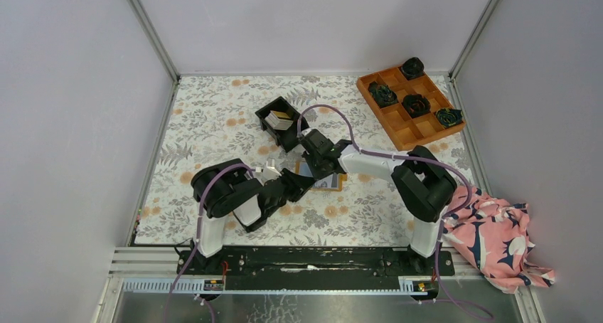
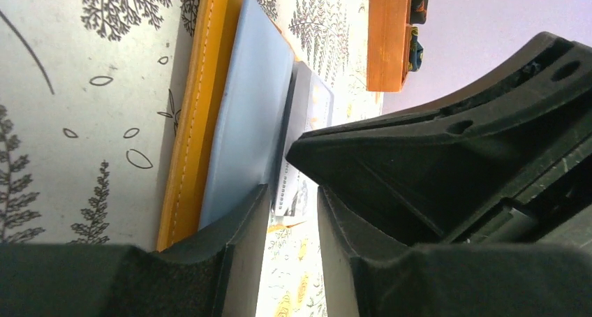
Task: Put the credit cards into the card holder
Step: Insert the credit card into the card holder.
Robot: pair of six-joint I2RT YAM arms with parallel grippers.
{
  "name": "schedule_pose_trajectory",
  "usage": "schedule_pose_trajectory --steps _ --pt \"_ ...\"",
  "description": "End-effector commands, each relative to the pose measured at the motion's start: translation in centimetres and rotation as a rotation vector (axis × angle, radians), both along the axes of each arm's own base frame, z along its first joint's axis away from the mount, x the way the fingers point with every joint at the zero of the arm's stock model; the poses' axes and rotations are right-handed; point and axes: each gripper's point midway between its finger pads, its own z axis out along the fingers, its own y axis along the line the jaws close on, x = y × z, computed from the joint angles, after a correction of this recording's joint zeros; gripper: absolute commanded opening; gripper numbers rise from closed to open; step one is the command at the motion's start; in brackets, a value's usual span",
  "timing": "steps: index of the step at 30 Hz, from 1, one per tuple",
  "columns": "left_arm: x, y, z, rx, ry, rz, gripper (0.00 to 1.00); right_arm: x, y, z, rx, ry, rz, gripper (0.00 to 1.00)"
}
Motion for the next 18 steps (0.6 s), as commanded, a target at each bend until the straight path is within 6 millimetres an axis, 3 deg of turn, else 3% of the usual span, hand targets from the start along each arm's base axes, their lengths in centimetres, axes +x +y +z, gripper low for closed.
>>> schedule_pose_trajectory --steps 1,8,18 --pt "-0.1 1.1 -1.6 0.050 0.013 0.023 0.39 -0.2 0.2 2.8 0.040 -0.044 0.015 0.20" --pt "0.3 0.5 -1.0 0.057 -0.014 0.009 0.39 1.0 -1.0 5.8 0.075 -0.147 -0.048 0.20" --pt "1.1 1.2 0.4 0.169 -0.070 0.022 0.36 1.3 -4.9 5.9 0.082 -0.173 -0.140 0.15"
